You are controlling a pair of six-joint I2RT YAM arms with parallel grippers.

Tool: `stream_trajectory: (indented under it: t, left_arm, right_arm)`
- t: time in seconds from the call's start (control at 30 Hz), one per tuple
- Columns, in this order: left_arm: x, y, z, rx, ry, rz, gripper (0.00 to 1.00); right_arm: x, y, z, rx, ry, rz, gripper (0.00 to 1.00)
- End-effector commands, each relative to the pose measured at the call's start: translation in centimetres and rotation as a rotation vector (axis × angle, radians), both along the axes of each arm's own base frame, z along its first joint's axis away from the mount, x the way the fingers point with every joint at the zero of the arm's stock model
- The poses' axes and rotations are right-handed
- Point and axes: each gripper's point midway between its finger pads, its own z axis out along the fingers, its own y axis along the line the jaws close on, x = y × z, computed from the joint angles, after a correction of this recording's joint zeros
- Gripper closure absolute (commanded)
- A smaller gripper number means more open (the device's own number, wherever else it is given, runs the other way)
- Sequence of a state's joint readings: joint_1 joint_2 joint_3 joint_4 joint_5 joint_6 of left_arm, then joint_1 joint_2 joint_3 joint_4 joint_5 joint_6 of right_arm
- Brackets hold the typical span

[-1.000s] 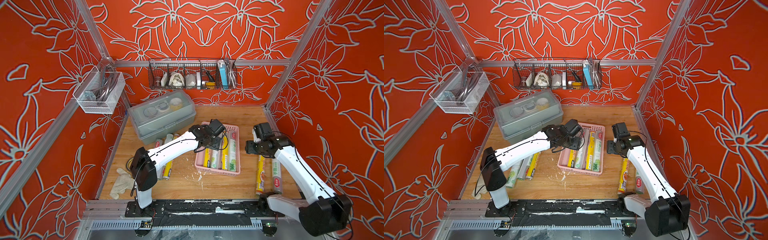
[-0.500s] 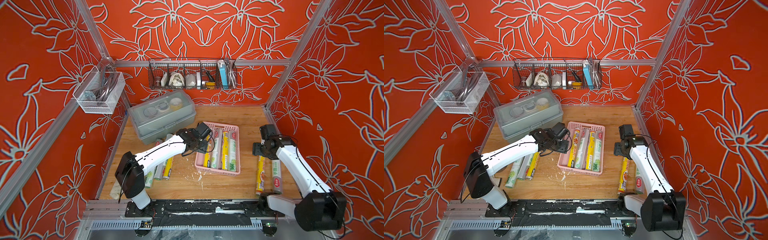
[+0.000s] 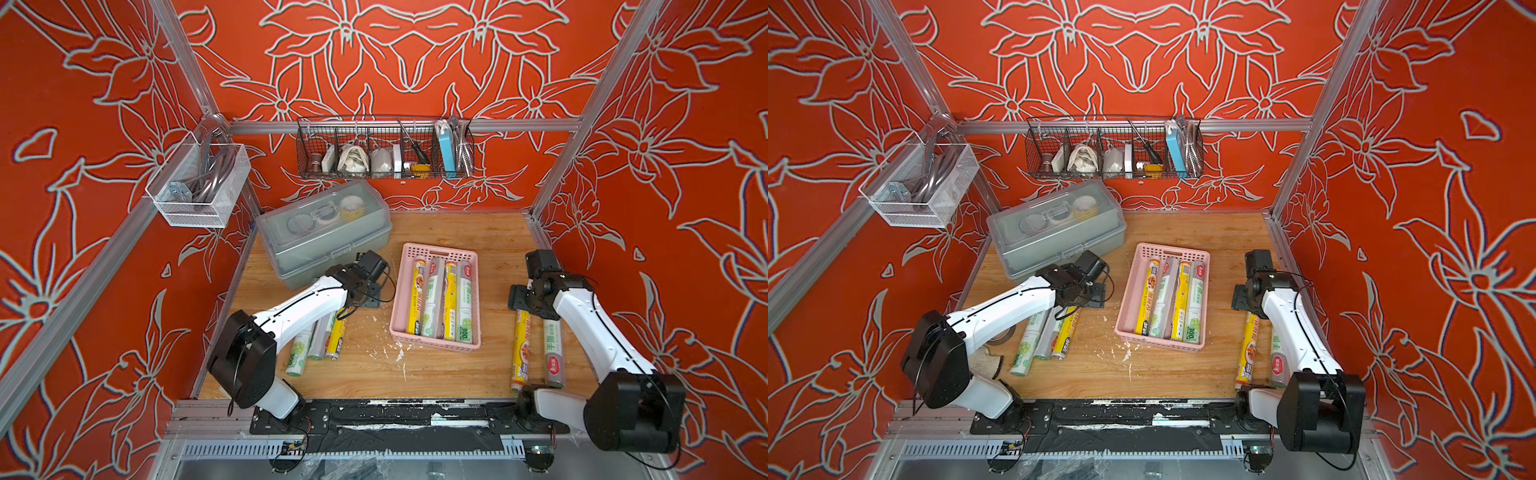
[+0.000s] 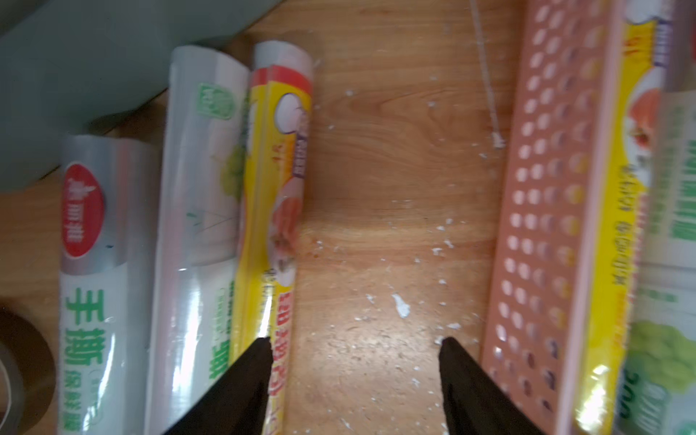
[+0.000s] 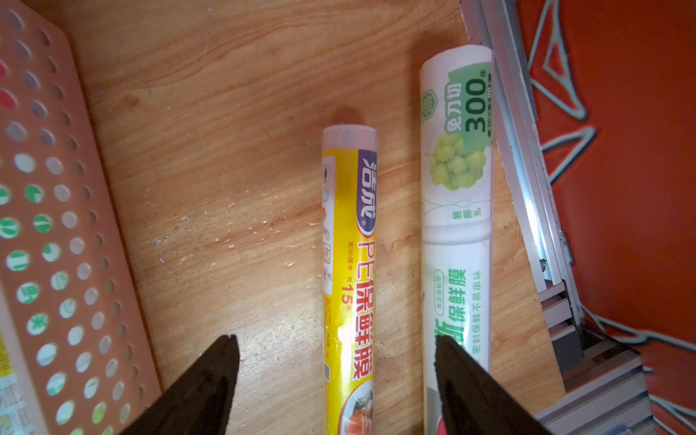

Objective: Put the plastic wrap into the basket
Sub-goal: Pick up the plastic wrap from the center of the board.

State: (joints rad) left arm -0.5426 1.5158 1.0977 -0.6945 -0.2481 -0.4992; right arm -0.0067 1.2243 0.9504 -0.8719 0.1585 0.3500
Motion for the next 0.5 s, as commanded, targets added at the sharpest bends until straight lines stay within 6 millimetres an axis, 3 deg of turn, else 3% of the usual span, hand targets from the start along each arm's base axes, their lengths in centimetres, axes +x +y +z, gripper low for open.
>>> stream_trajectory:
  t: [0.0, 0.17, 0.47]
  left_arm:
    - [0.3, 2.6, -1.0, 0.008, -0.006, 0.082, 0.29]
    - [0.3, 3.7, -2.8, 0.010, 0.028, 0.106, 0.29]
    - [0.2, 3.6, -4.3, 0.013, 0.066, 0.106, 0.32]
  right_arm:
    - [0.0, 0.5, -0.2, 0.033, -0.003, 0.009, 0.18]
    - [0.2, 0.9, -0.2, 0.053, -0.003, 0.027, 0.19]
    - [0.4, 1.0, 0.0, 0.060, -0.012, 0.038, 0.19]
